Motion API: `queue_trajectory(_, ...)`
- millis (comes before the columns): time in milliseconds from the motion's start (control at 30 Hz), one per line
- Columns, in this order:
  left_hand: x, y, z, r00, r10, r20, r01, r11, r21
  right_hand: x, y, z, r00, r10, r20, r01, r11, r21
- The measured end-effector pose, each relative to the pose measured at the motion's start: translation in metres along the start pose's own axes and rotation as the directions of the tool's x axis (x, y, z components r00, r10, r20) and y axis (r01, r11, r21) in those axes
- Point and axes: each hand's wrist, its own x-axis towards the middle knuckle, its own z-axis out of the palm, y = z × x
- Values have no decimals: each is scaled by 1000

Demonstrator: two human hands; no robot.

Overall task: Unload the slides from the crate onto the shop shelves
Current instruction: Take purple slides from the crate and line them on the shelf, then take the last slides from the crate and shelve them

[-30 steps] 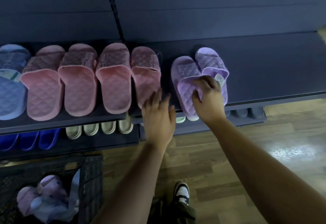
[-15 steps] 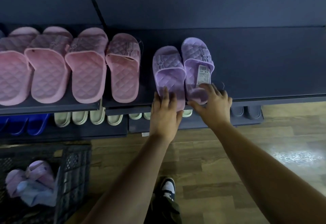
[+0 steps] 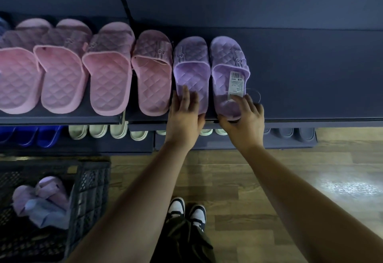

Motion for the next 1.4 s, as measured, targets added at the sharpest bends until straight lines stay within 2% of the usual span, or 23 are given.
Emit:
queue_trajectory(167,-3,1,-3,999,-35,34,36,999,-13,-2,-2,-3,997,-14,76,27,984,-177)
queue_trajectory(300,-10,-3,-21,996,-17,84,25,995,-94,-10,-20,-10,999,-22,26,28,957,-290)
queue_trajectory(400,-30,-14,-46,999,27,48,-17,982,-189,-22,-46,-9,993,-114,22,116,969,-219)
queue_trajectory(533,-73,-46,-74,1000,7,12,-4,982,-187,-47,-89,7,967,-247,66,250,967,-39)
queue_trajectory(700,-161,-120,-99,990,-133,36,137,983,-119,-97,-154,42,939,-310,151,308,951,42)
queue_trajectory(933,-302,-268,-136,943,-294,159,307,949,-68,-199,-281,121,899,-300,320,308,951,26)
queue_trajectory(1100,-376,-364,-165,930,-244,275,260,965,-23,-280,-361,177,899,-212,384,221,975,21)
queue_trajectory(1200,-414,-404,-178,937,-215,275,229,973,-19,-321,-387,211,879,-184,441,192,981,25)
queue_trajectory(1300,-454,-444,-185,933,-245,263,262,964,-33,-360,-402,247,848,-137,512,153,988,11)
queue_trajectory(1400,-489,-474,-185,898,-325,297,333,943,25,-383,-411,271,816,-90,570,99,995,17)
